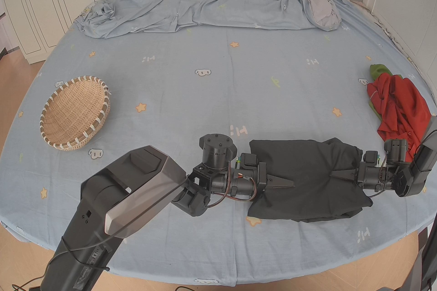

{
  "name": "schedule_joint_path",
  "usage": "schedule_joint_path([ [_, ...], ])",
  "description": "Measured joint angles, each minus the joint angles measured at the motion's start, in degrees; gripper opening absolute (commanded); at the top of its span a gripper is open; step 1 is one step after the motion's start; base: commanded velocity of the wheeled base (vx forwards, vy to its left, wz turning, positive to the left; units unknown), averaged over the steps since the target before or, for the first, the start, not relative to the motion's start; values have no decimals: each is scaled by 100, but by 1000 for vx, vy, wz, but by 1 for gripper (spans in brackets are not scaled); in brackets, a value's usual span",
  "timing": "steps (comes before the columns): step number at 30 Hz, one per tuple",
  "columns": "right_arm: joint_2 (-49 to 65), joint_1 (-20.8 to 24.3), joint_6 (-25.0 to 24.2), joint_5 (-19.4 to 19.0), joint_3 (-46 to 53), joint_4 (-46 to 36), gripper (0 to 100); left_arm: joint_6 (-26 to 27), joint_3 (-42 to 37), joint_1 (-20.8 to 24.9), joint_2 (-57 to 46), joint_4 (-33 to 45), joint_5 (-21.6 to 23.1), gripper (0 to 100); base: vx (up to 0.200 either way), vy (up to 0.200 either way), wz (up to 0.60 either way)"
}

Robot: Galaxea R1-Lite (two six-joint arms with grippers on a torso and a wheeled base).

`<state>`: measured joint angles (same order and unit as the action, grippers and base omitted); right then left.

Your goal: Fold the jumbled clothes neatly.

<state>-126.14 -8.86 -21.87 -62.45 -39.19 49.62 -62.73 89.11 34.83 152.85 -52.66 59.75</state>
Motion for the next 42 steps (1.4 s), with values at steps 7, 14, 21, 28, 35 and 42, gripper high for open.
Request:
schedule_joint_path([
  [7,255,22,-11,0,74,-29,0,-22,-171,-49,-135,-10,30,0,0,0,0],
  [14,725,269,-246,-4,240,-16,0,-93,-638,-96,-434,-601,778,0,0,0,0],
  [21,1246,571,-702,-4,271,22,0,-585,-911,-154,-808,-919,931,0,0,0,0],
  [28,1569,798,-972,2,162,24,0,-553,-1130,-302,-1123,-976,939,0,0,0,0],
  [35,1680,926,-1053,49,35,26,0,-589,-1375,-418,-1315,-1456,964,0,0,0,0],
  [42,1737,1001,-1058,60,9,28,0,-731,-1759,-512,-1392,-2452,967,0,0,0,0],
])
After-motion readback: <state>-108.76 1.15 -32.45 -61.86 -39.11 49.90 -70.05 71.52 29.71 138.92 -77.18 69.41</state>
